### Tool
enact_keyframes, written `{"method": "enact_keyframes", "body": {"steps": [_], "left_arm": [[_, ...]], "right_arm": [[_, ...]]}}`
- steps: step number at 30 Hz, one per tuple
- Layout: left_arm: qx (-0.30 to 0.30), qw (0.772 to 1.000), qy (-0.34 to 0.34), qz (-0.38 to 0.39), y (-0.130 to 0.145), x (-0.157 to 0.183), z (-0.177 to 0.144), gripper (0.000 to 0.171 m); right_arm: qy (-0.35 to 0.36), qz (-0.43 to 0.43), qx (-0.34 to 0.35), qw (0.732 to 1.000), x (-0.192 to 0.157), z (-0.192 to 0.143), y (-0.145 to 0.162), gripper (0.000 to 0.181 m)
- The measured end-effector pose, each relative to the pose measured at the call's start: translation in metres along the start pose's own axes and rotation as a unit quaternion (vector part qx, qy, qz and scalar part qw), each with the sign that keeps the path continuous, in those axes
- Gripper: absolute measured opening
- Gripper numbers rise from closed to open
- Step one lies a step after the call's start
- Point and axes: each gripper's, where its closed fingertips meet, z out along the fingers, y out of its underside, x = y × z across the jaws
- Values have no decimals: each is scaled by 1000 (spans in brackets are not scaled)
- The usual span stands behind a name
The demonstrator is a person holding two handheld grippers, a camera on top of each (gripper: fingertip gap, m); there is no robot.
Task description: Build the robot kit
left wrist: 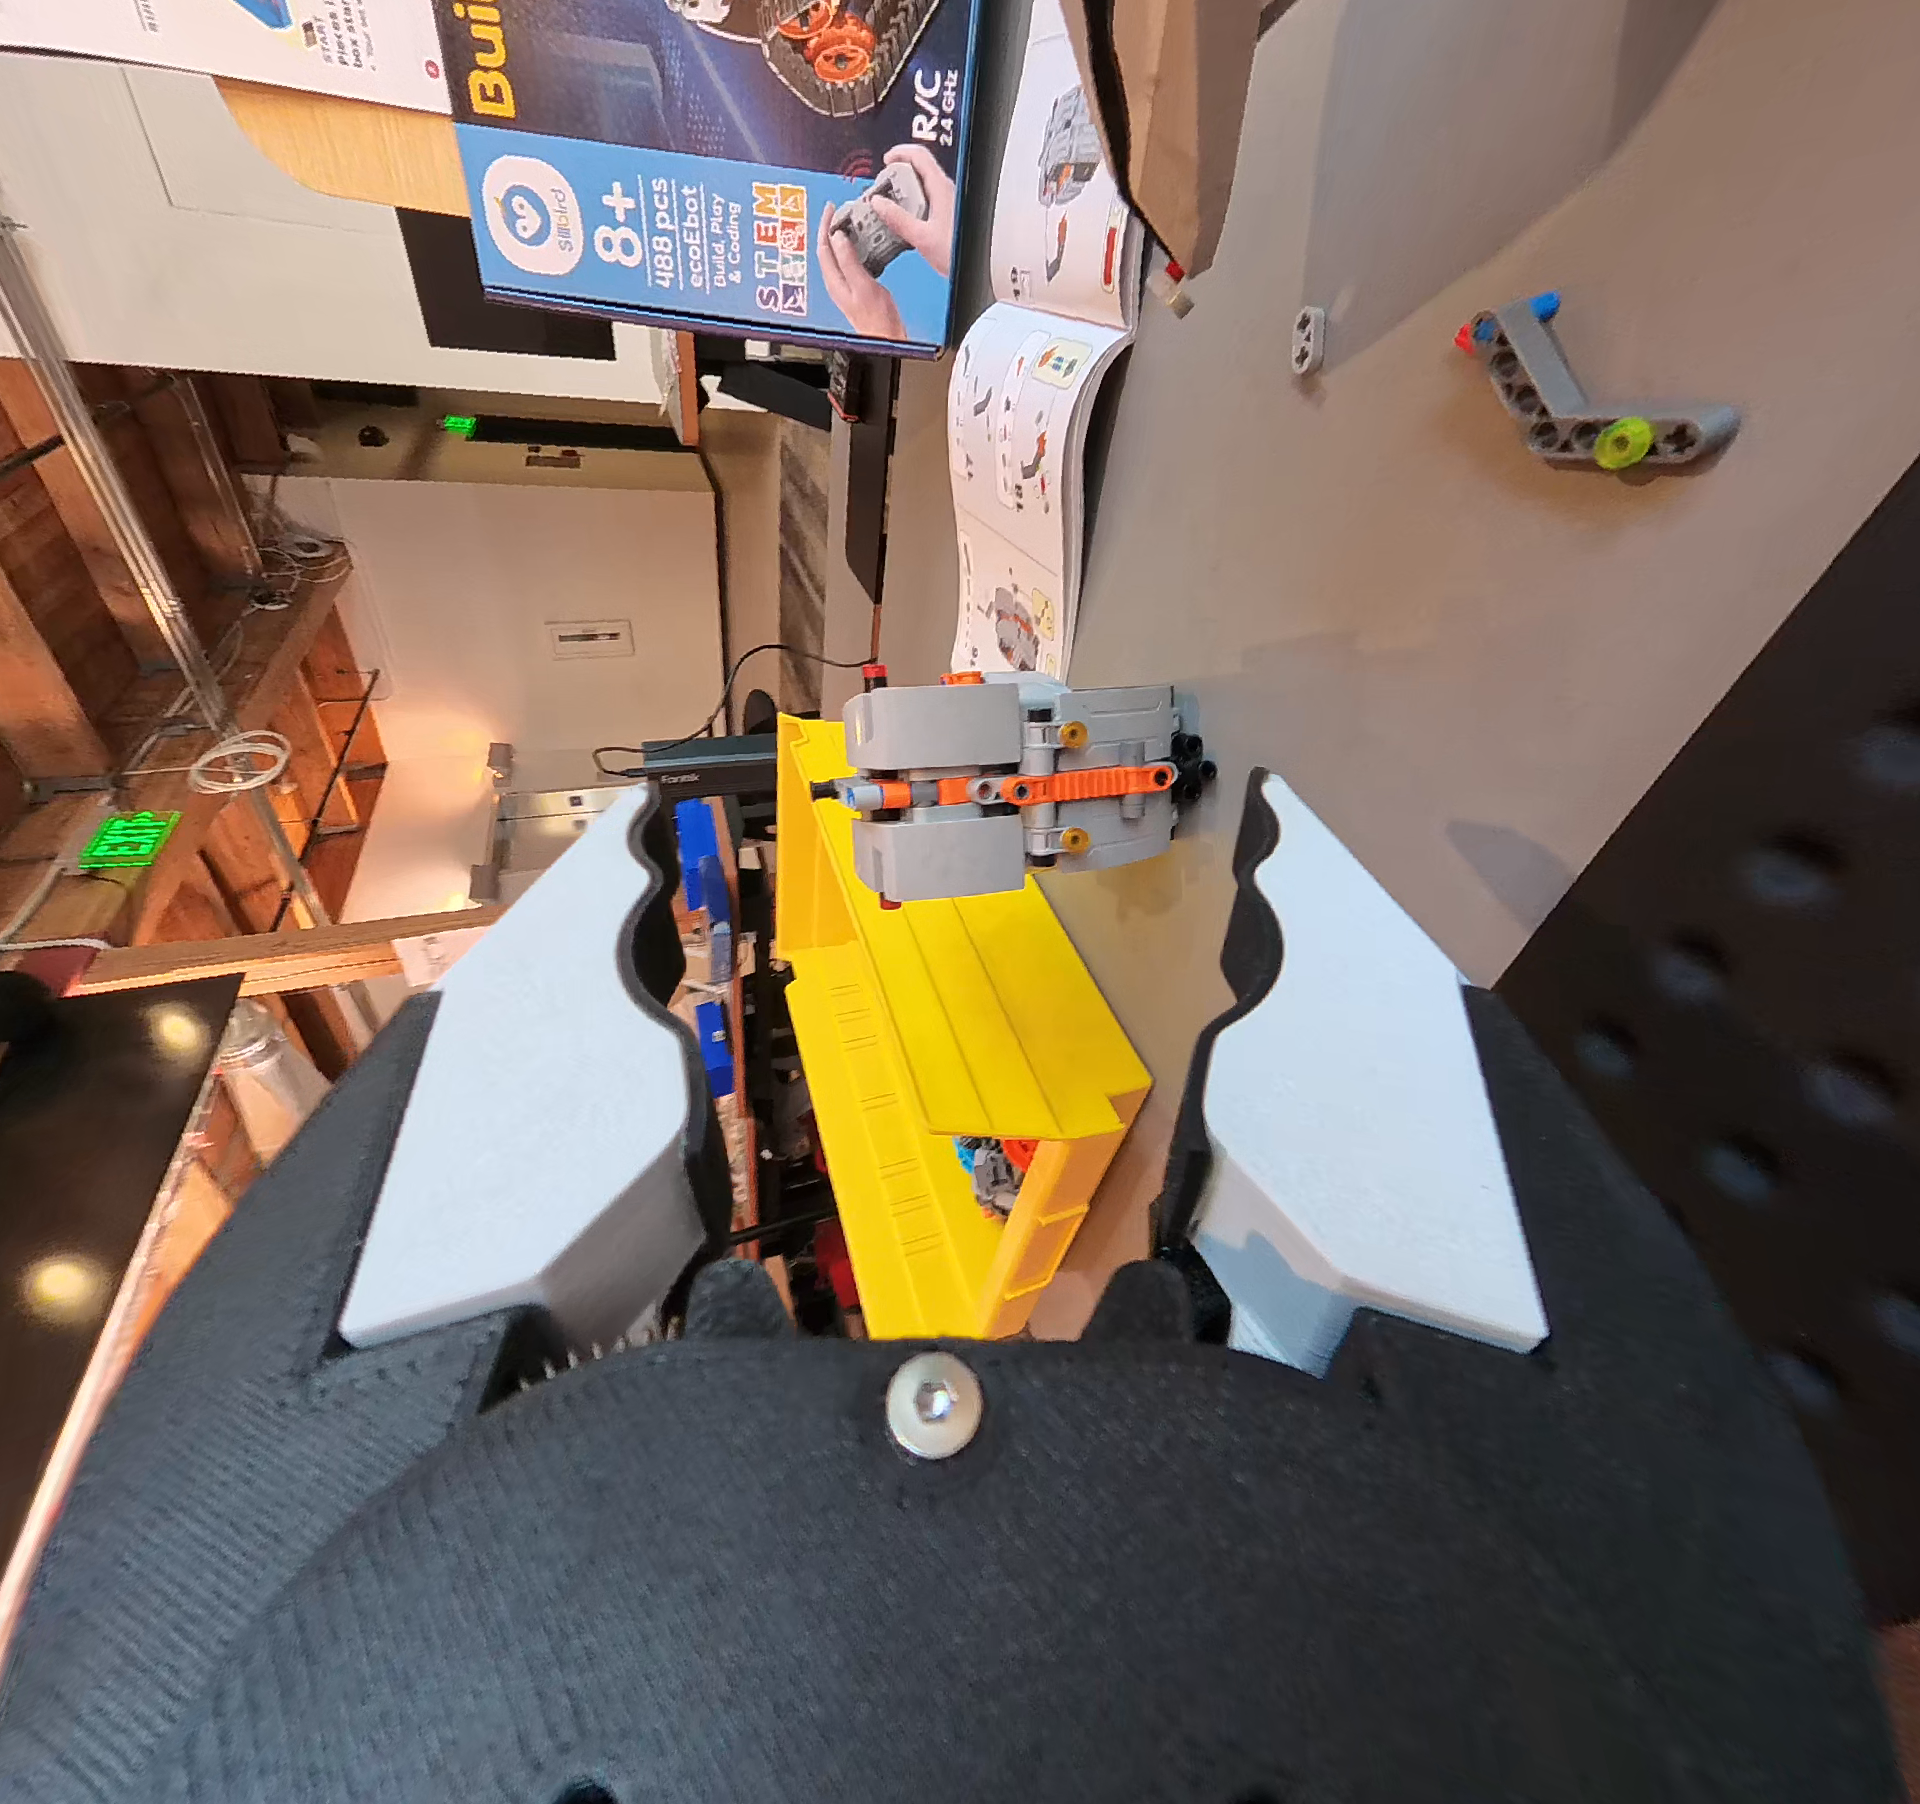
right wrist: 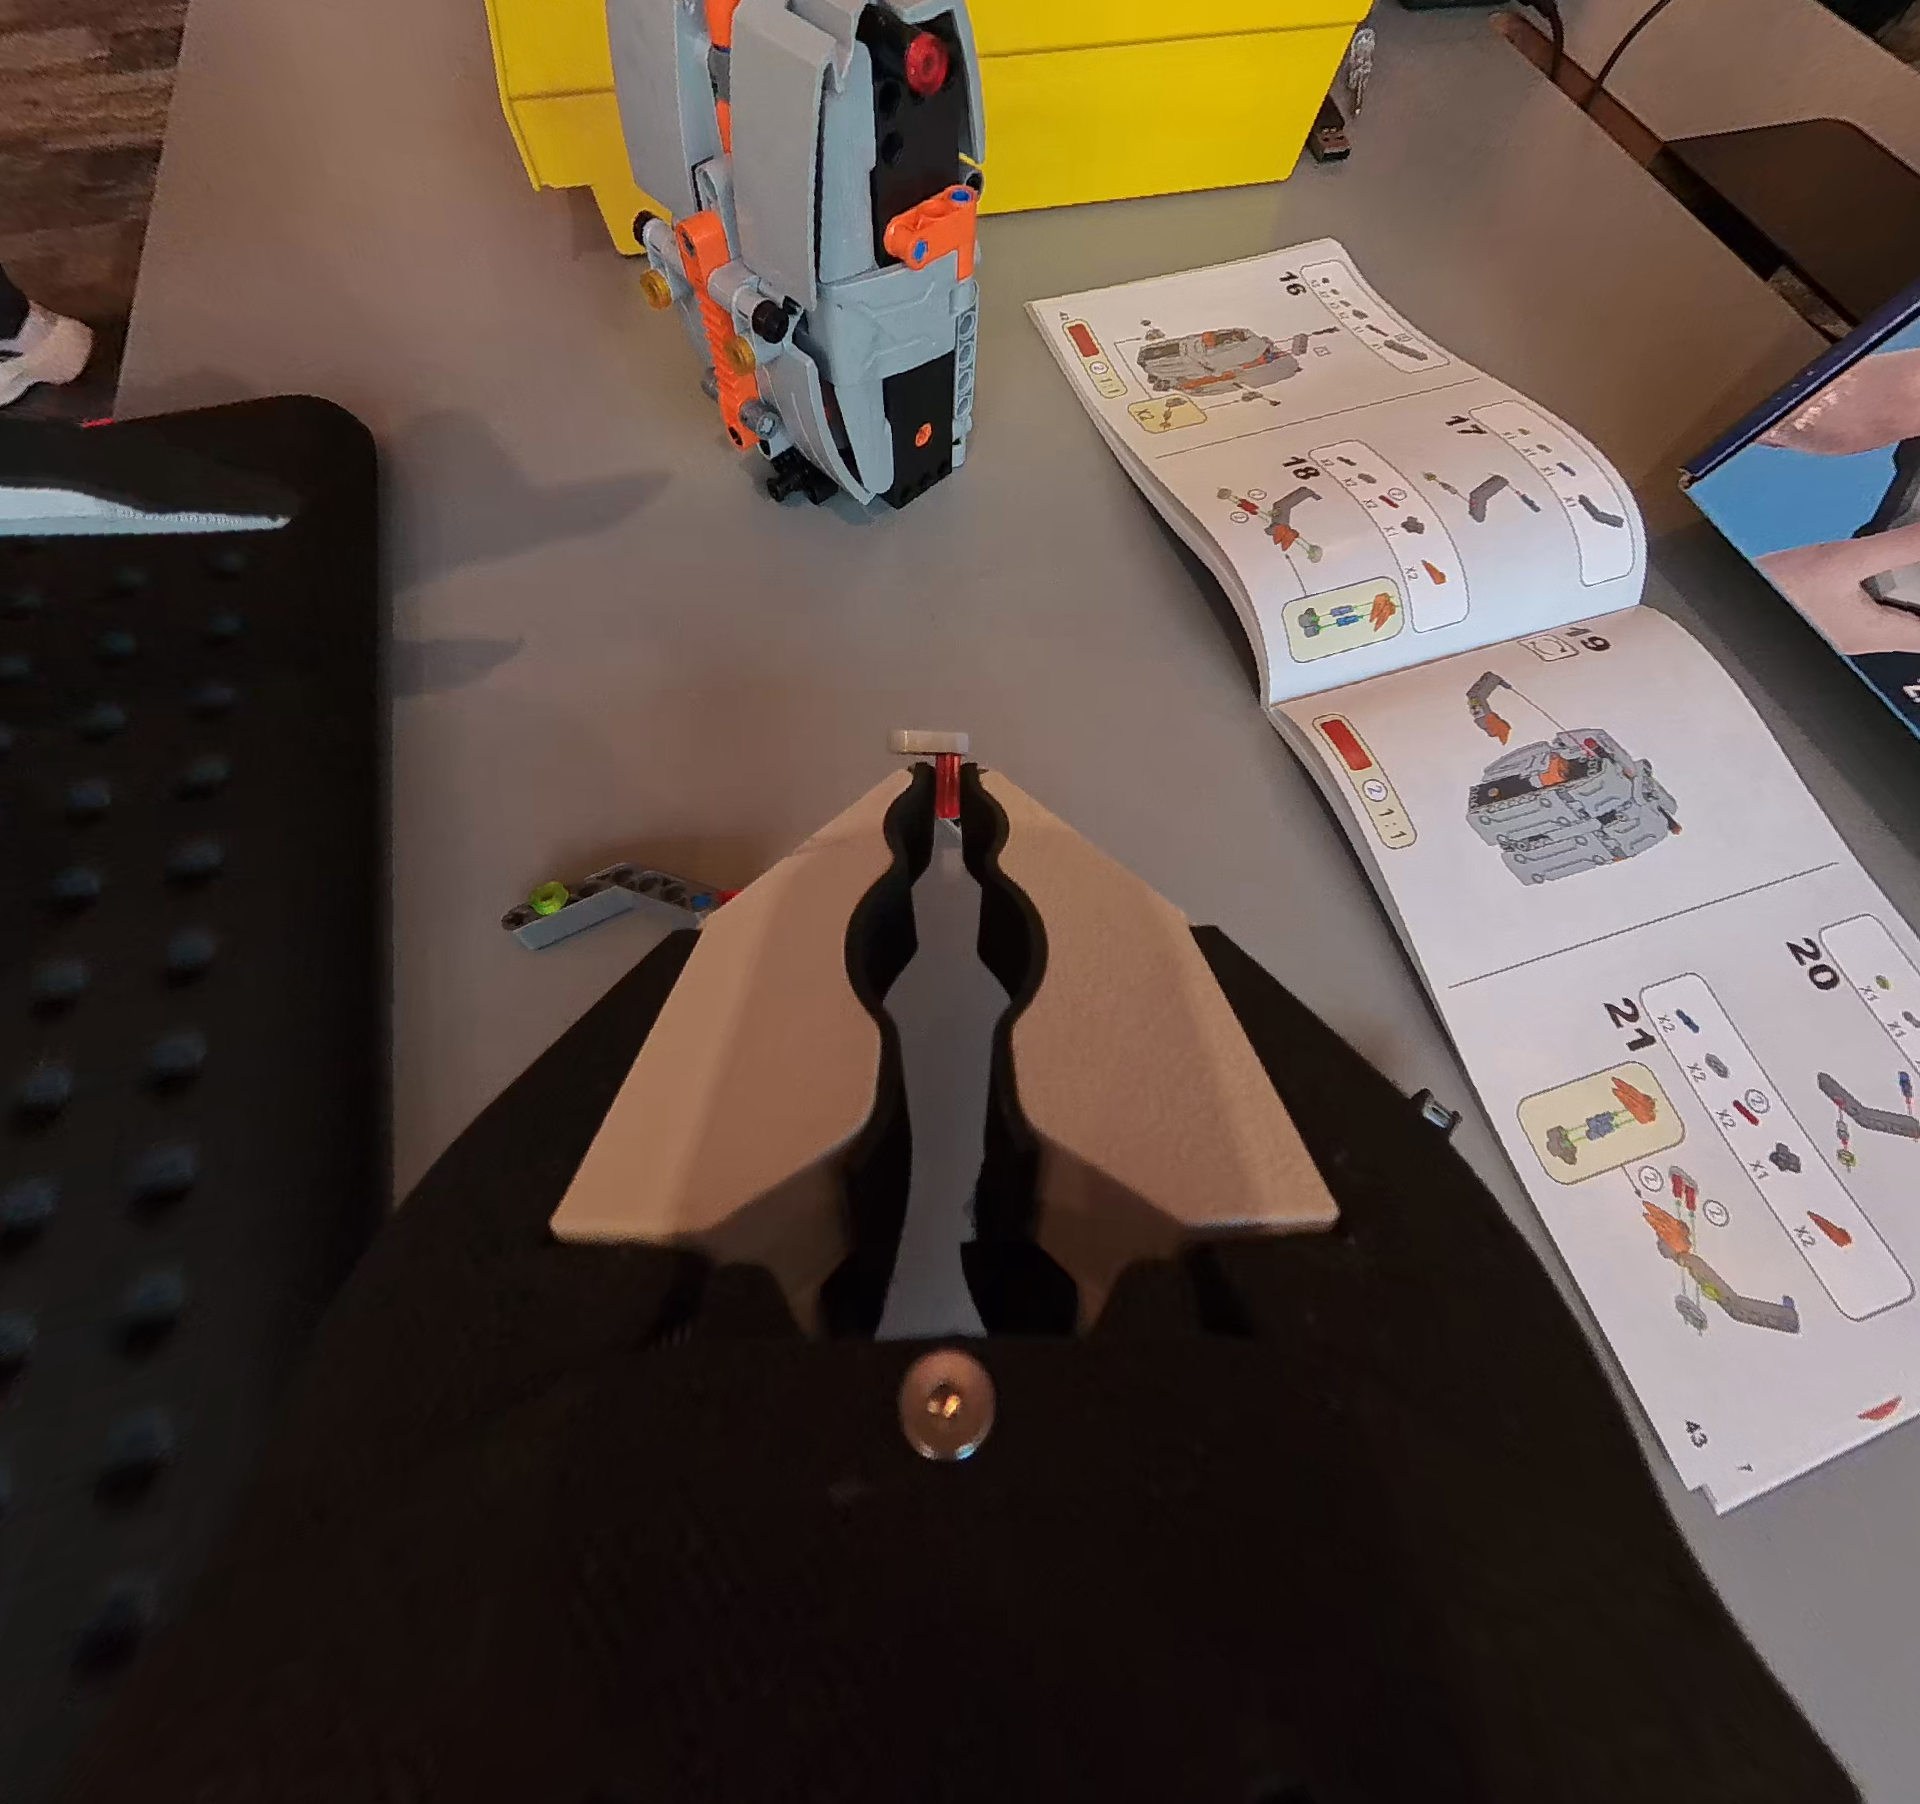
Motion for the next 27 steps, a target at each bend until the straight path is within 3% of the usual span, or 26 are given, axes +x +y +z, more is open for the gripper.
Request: {"method": "enact_keyframes", "body": {"steps": [10, 12, 14, 15, 16, 17, 18, 21, 22, 27], "left_arm": [[24, 998, 30, -50, -7, 4, -1, 106], [46, 987, 92, -123, -14, 15, -5, 110], [90, 951, 172, -242, -27, 23, -13, 112], [123, 916, 215, -316, -35, 25, -19, 114], [162, 866, 260, -395, -45, 23, -25, 119], [204, 802, 304, -471, -53, 18, -32, 120], [251, 727, 342, -540, -59, 10, -40, 121], [396, 468, 393, -686, -56, -32, -58, 118], [421, 406, 393, -709, -49, -40, -58, 121], [489, 239, 382, -747, -43, -52, -60, 135]], "right_arm": [[-3, 0, -13, 1000, 4, -8, -2, 4], [-15, 3, -16, 1000, 4, -17, -11, 4], [-51, 14, -34, 998, -1, -33, -24, 4], [-67, 19, -56, 996, -3, -44, -31, 4], [-74, 18, -81, 994, -3, -56, -39, 4], [-73, 13, -107, 992, -2, -68, -49, 4], [-71, 8, -137, 988, -3, -80, -59, 4], [-76, -9, -204, 976, -21, -105, -96, 4], [-93, -6, -227, 969, -34, -108, -105, 4], [-134, 26, -410, 902, -70, -100, -101, 5]]}}
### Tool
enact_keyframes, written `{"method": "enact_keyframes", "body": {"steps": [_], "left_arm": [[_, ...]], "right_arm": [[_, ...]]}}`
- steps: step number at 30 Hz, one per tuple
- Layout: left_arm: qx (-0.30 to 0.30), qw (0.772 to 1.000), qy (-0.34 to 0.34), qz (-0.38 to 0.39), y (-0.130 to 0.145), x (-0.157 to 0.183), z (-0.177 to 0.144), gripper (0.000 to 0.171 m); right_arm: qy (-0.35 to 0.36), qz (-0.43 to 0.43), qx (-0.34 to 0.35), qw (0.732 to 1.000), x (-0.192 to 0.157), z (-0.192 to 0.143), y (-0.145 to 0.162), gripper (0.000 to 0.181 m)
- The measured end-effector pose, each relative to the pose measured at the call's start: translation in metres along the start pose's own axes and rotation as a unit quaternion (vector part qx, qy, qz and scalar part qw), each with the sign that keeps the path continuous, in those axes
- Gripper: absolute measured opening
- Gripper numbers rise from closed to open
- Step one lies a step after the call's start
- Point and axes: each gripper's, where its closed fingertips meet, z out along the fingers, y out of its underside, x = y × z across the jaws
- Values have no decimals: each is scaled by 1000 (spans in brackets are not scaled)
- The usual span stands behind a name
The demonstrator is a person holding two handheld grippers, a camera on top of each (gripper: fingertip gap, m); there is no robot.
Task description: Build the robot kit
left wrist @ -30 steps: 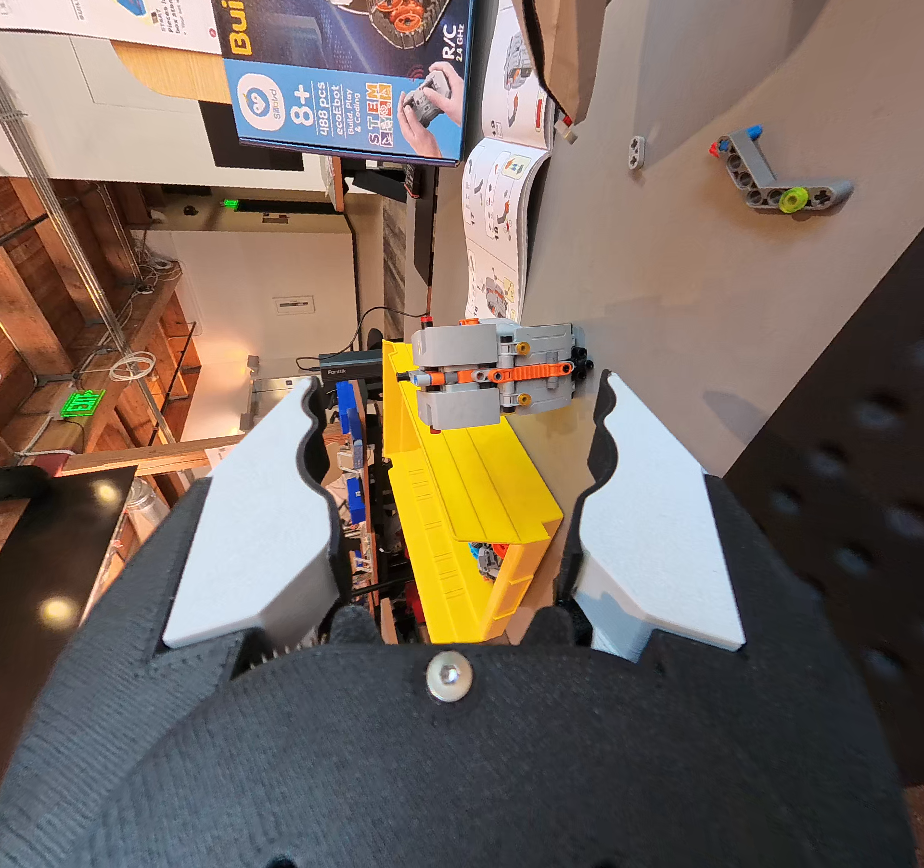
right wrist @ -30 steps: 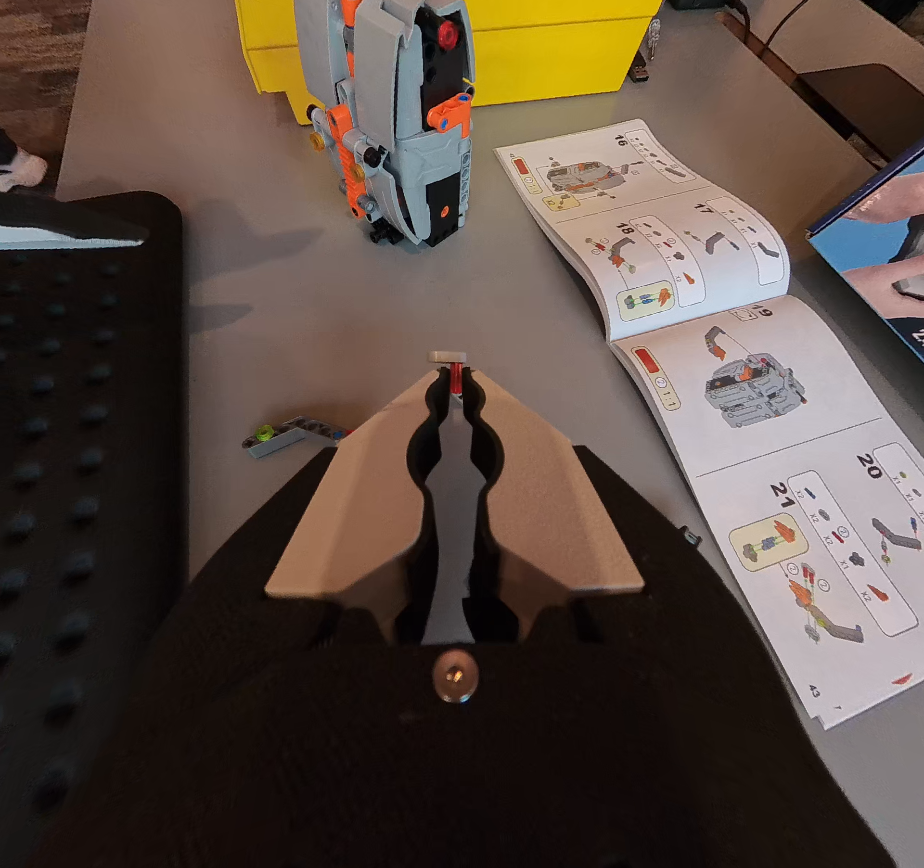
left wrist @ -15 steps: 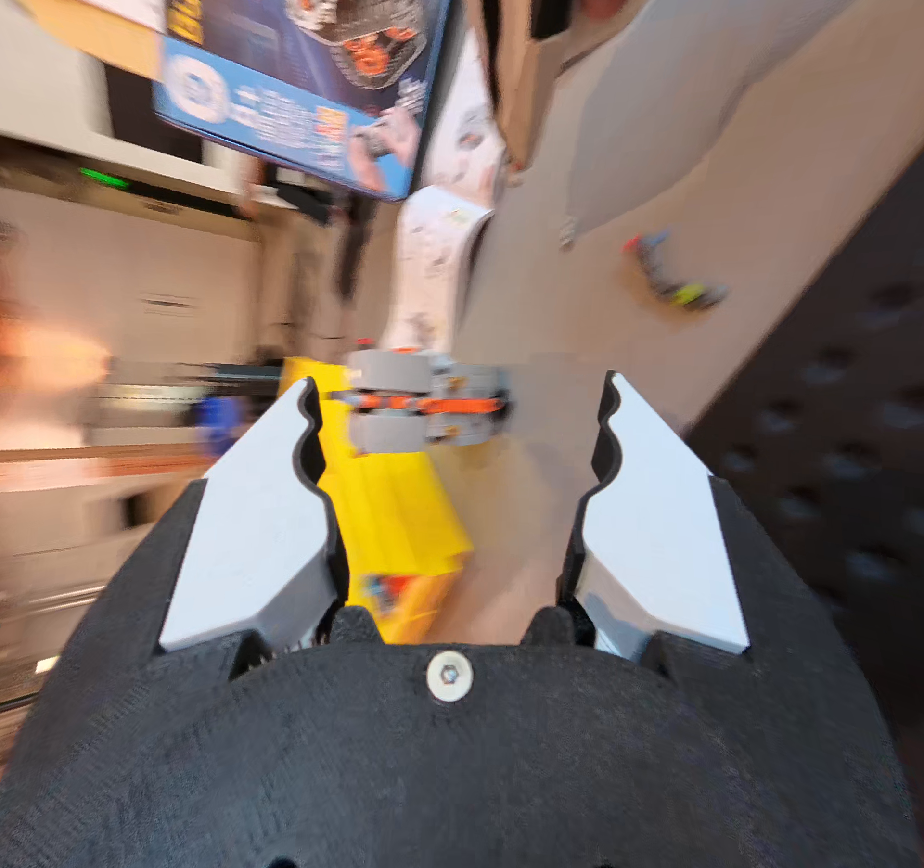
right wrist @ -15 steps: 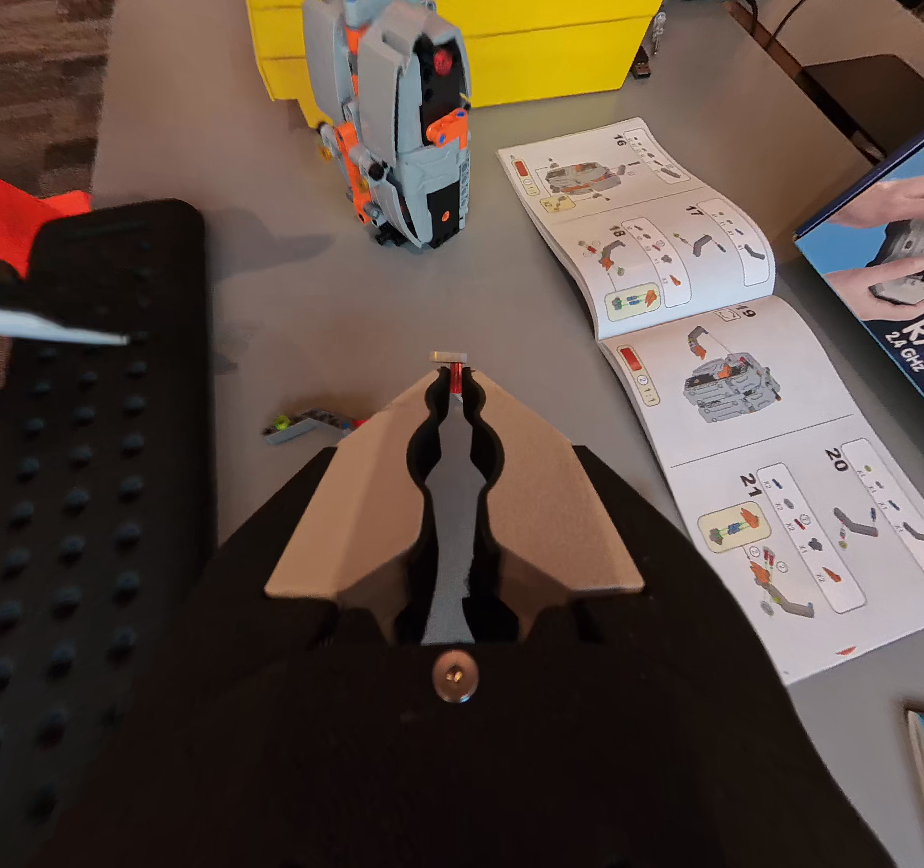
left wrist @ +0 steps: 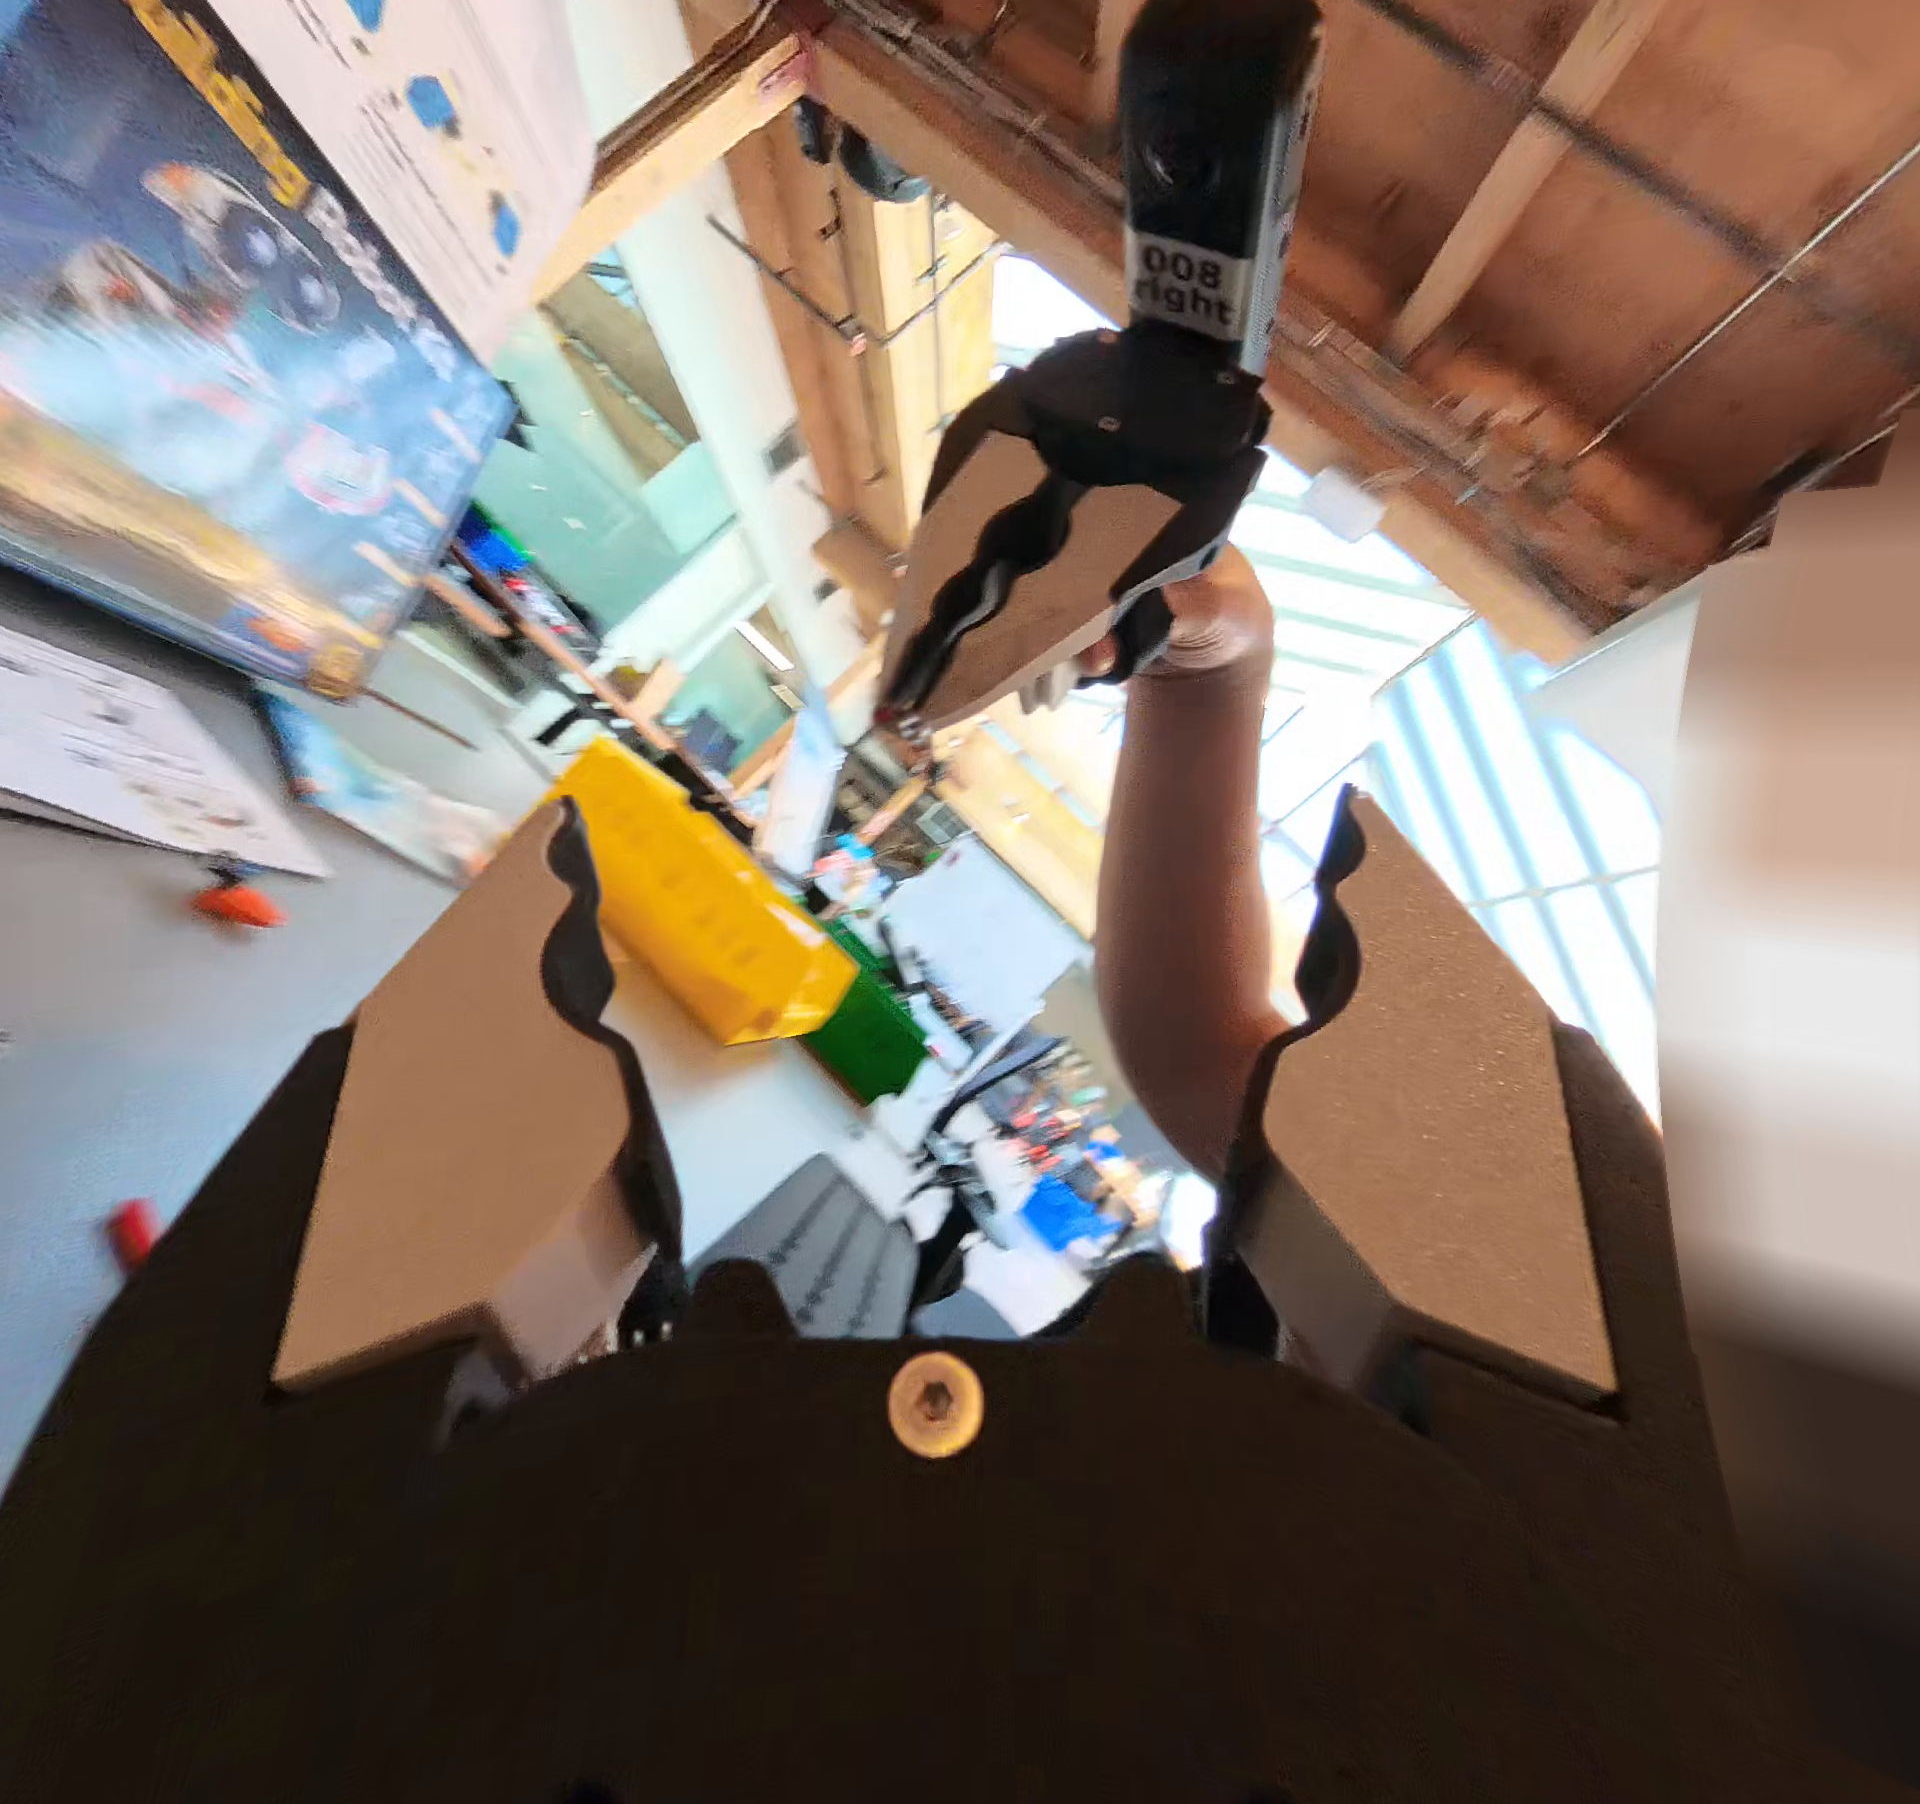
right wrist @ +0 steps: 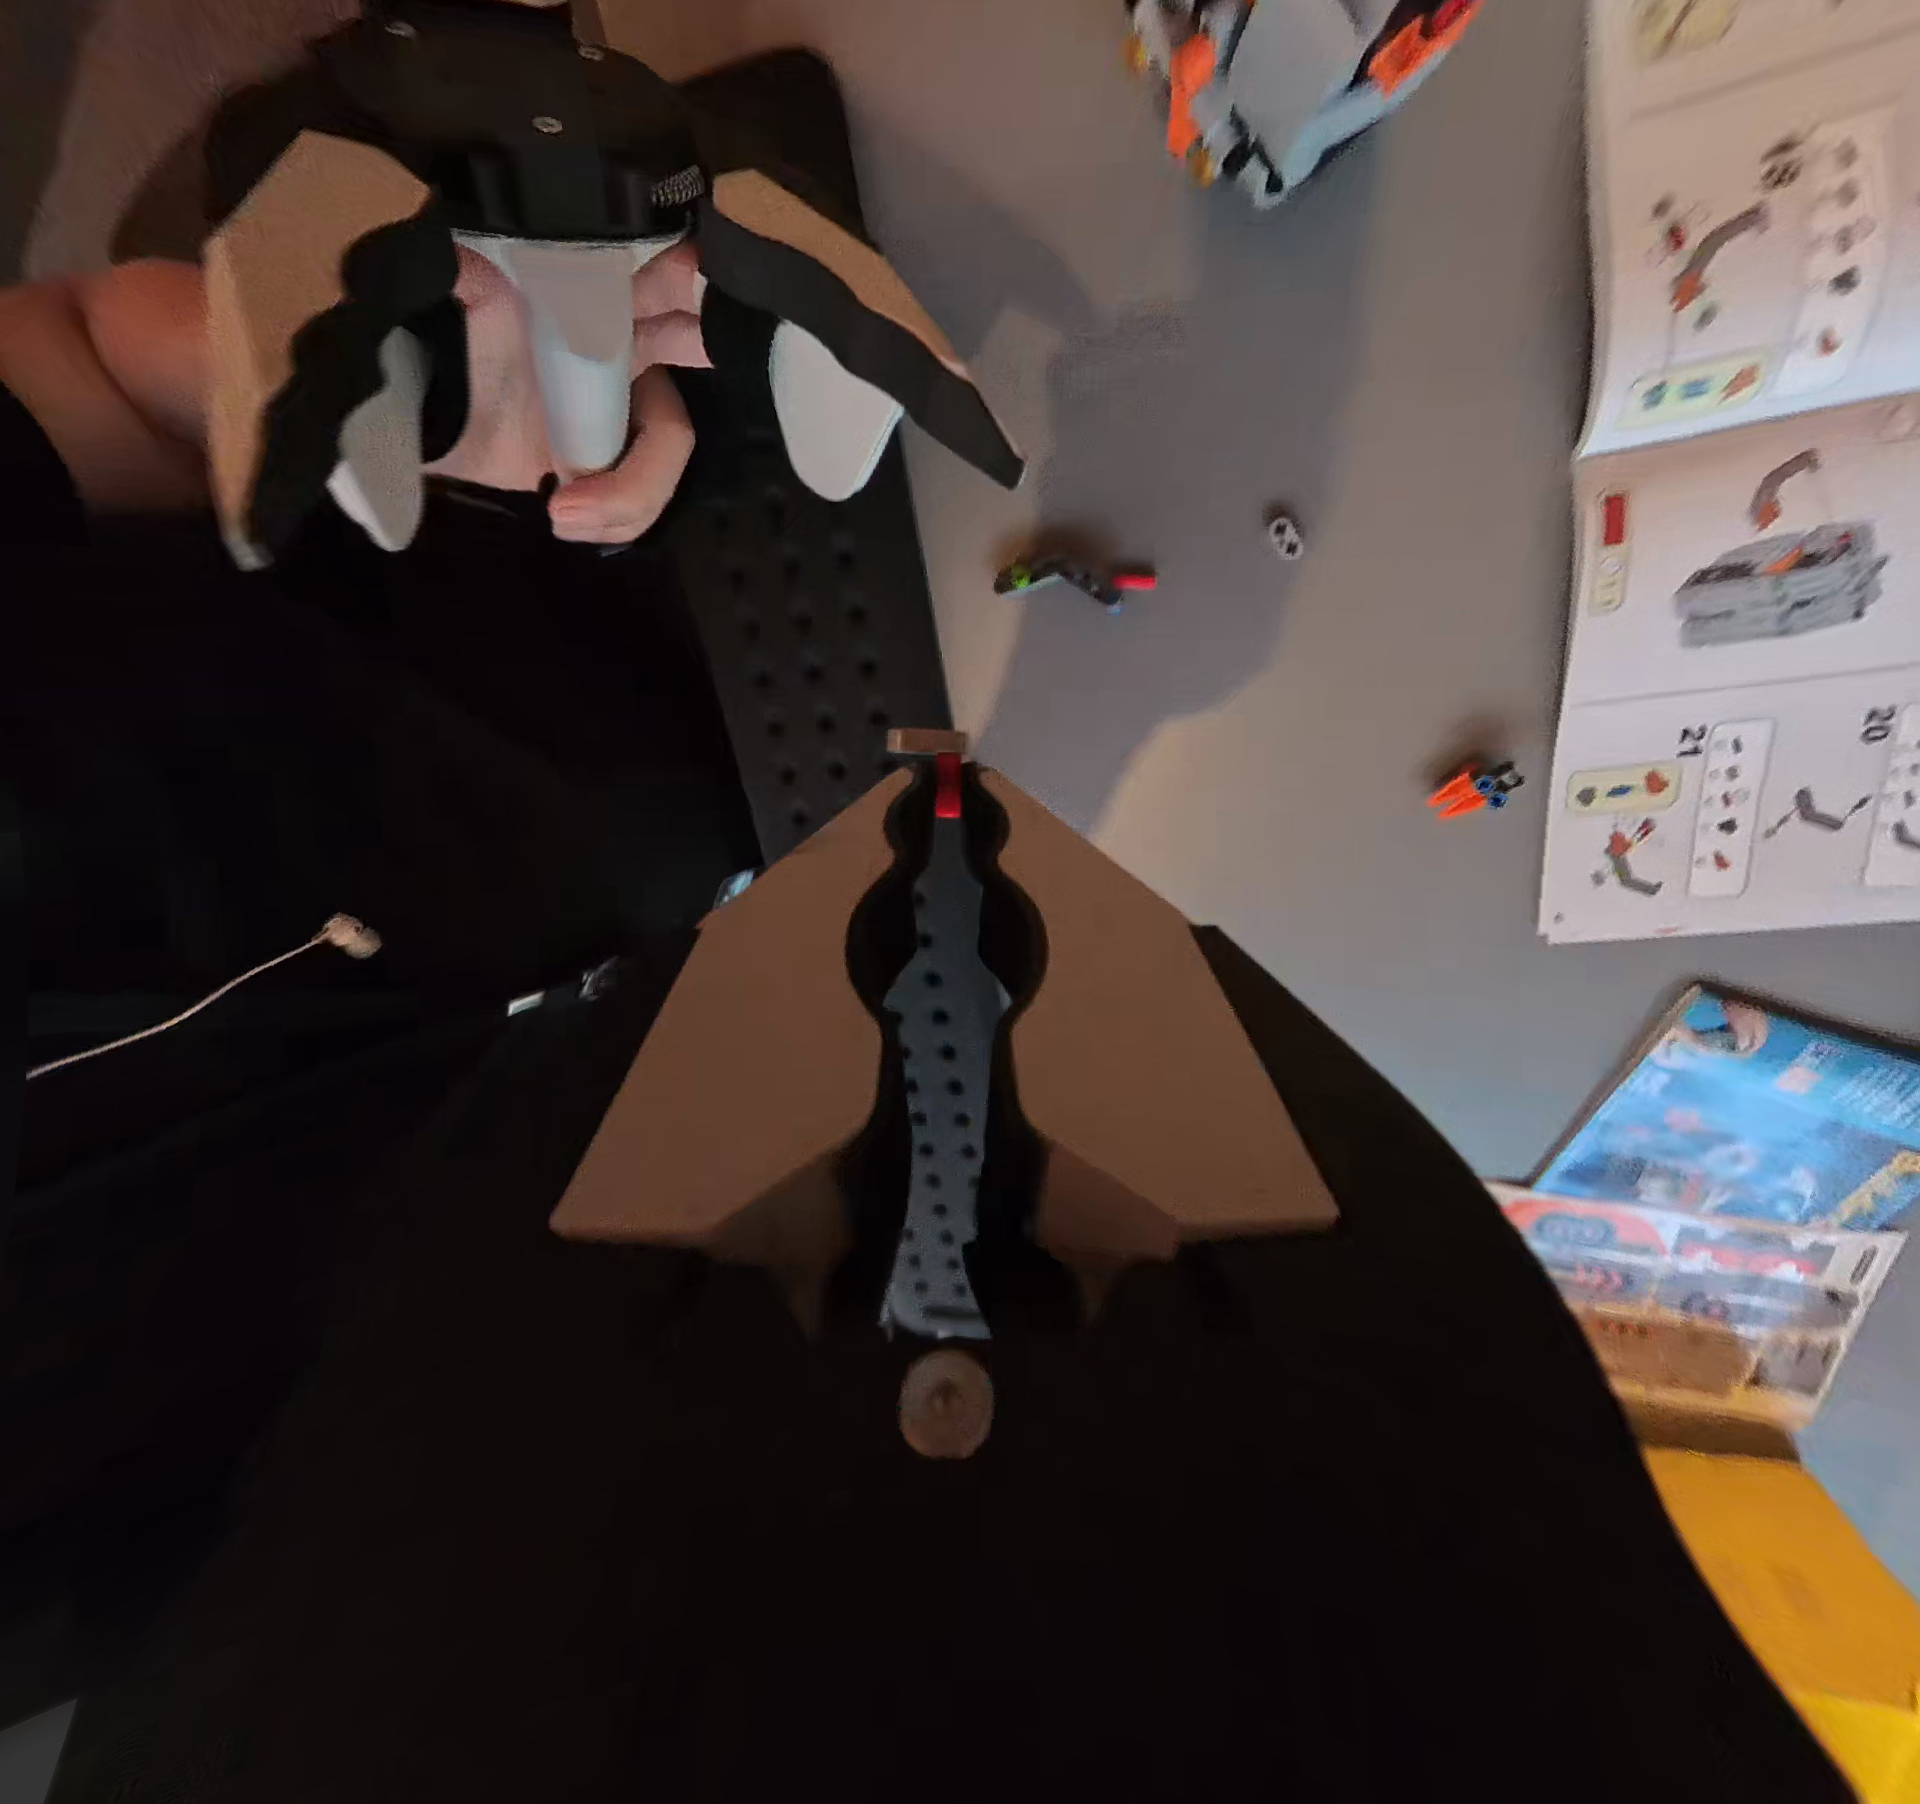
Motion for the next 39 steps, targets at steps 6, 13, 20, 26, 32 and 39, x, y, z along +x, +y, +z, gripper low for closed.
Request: {"method": "enact_keyframes", "body": {"steps": [6, 13, 20, 26, 32, 39], "left_arm": [[57, 997, -5, -53, 4, -6, 12, 149], [76, 992, -5, -100, -2, -3, 23, 155], [70, 992, -3, -106, -2, -1, 29, 156], [64, 992, -11, -106, 2, -5, 33, 156], [69, 990, -14, -119, 6, -13, 34, 157], [70, 990, -22, -122, 8, -19, 32, 157]], "right_arm": [[5, 75, -161, 984, 8, 30, -6, 4], [-6, 113, -232, 966, 11, 46, -9, 5], [-11, 155, -274, 949, 17, 48, -10, 4], [3, 172, -298, 939, 24, 53, -9, 5], [19, 167, -323, 931, 26, 61, -7, 5], [29, 164, -329, 930, 28, 67, -9, 7]]}}
